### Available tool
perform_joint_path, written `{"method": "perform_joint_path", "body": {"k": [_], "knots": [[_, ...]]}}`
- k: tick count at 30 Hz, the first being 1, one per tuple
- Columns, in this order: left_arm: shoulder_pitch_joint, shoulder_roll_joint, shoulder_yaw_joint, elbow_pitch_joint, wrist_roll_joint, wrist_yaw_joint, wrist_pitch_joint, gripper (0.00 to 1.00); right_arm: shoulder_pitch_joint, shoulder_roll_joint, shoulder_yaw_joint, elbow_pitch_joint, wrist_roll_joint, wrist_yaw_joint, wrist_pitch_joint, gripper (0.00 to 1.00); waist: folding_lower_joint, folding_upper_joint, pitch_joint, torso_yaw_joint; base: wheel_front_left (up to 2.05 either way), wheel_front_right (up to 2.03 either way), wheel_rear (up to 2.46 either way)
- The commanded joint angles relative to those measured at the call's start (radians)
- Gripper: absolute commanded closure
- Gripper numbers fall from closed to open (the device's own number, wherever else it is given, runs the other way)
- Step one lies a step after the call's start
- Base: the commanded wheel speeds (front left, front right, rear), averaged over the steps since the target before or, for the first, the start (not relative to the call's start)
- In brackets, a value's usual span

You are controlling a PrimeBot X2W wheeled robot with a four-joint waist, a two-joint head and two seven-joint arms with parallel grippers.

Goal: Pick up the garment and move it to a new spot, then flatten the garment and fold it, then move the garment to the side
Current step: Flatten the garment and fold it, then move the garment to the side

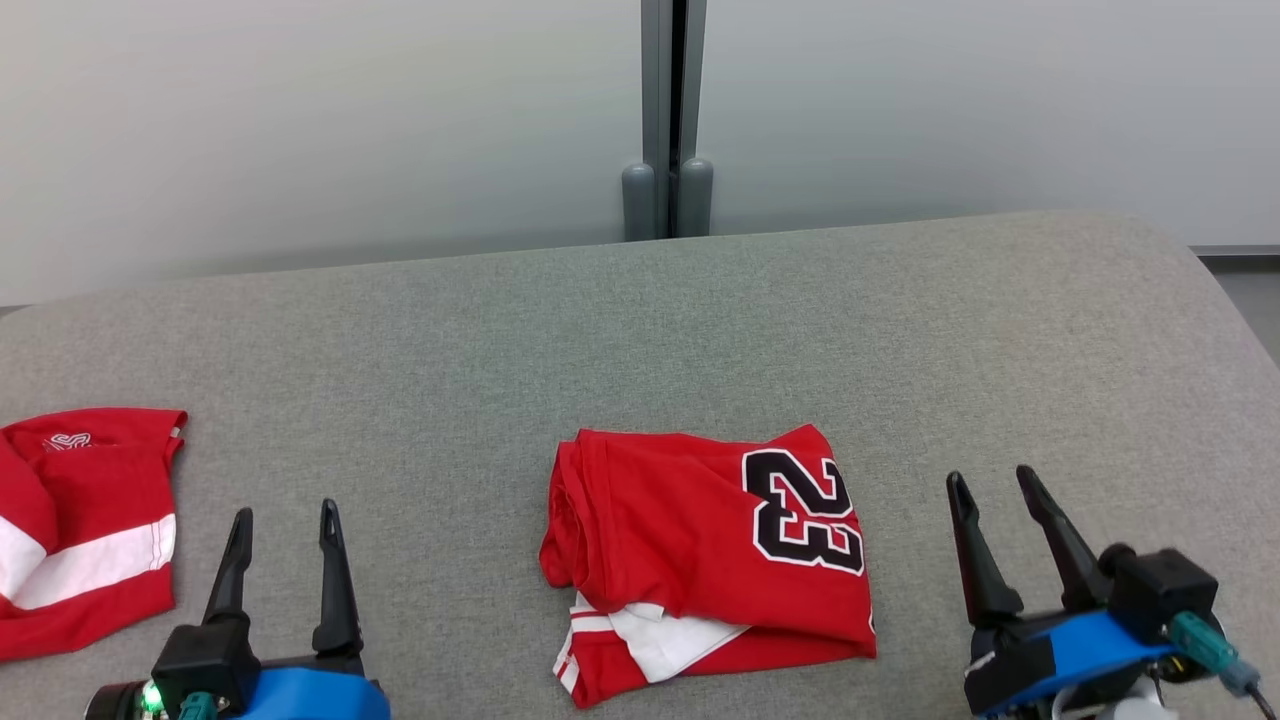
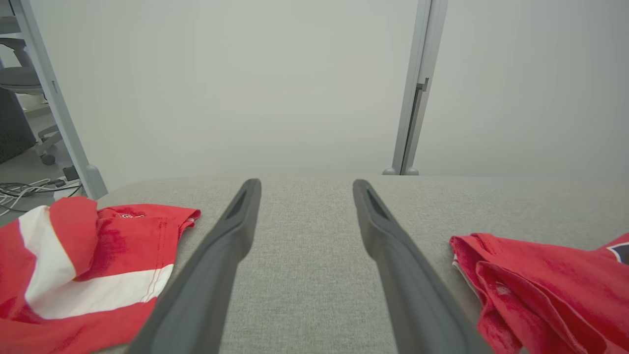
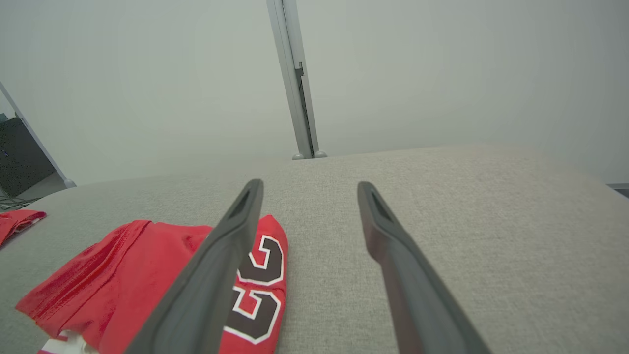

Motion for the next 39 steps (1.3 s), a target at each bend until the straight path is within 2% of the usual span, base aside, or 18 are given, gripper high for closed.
{"method": "perform_joint_path", "body": {"k": [1,10,30,39], "knots": [[0.02,0.0,0.004,0.0,0.006,0.0,-0.003,0.0,0.039,0.003,-0.009,-0.021,-0.045,0.0,-0.005,0.0,0.0001,0.0001,-0.008,-0.002,0.0,0.0,0.0],[0.069,0.0,0.001,0.001,0.021,0.004,-0.003,0.0,0.112,0.049,-0.047,-0.028,-0.061,0.0,-0.005,0.0,0.0001,0.0001,-0.029,0.01,0.0,0.0,0.0],[0.082,0.002,0.003,0.005,0.045,0.021,-0.003,0.0,0.115,0.058,-0.053,0.007,-0.098,0.0,-0.005,0.0,0.0001,0.0001,-0.045,0.024,0.0,0.0,0.0],[0.056,0.002,0.001,0.003,0.042,0.02,-0.003,0.0,0.001,0.03,-0.009,0.043,-0.091,0.0,-0.005,0.0,0.0001,0.0001,-0.031,0.036,0.0,0.0,0.0]]}}
